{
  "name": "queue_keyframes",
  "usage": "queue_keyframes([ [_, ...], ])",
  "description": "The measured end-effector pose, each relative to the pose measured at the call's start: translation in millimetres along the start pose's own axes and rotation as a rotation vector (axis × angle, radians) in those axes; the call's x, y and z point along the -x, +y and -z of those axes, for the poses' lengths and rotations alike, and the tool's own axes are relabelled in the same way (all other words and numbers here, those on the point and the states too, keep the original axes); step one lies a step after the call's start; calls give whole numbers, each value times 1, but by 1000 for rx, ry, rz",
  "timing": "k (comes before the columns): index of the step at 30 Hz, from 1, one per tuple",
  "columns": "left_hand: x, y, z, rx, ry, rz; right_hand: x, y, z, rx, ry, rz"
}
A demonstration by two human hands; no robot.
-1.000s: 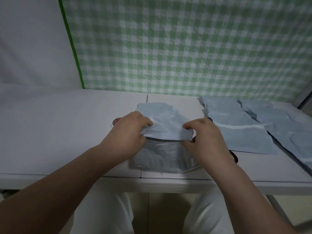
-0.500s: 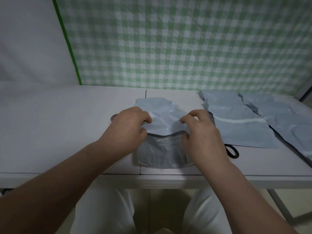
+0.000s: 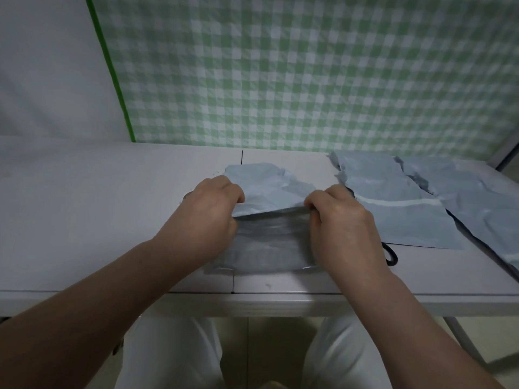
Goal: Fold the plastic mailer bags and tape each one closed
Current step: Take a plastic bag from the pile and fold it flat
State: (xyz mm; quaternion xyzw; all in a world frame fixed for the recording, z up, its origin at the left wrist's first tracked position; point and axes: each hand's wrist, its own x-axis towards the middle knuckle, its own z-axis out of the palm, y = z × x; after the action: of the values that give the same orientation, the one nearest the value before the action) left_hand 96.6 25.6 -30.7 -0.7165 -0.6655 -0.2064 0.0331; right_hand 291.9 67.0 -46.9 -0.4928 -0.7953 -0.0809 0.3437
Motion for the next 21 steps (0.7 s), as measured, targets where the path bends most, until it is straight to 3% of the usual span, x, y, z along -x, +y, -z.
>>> queue_keyframes([
  [4, 4, 0, 5, -80, -47, -45, 5, -4, 15, 138, -150, -72],
  [10, 9, -3, 6, -97, -396, -123, 16, -7, 36, 283, -554, -41],
  [15, 11, -8, 0, -74, -570, -201, 16, -12, 41, 326, -730, -44],
  [18, 5, -6, 10, -37, -684, -248, 9, -9, 46, 301, -807, -29],
  [20, -1, -4, 20, 88, -803, -200, -2, -8, 53, 210, -924, -8],
  [21, -5, -5, 21, 157, -785, -184, -10, -8, 56, 140, -985, -31],
])
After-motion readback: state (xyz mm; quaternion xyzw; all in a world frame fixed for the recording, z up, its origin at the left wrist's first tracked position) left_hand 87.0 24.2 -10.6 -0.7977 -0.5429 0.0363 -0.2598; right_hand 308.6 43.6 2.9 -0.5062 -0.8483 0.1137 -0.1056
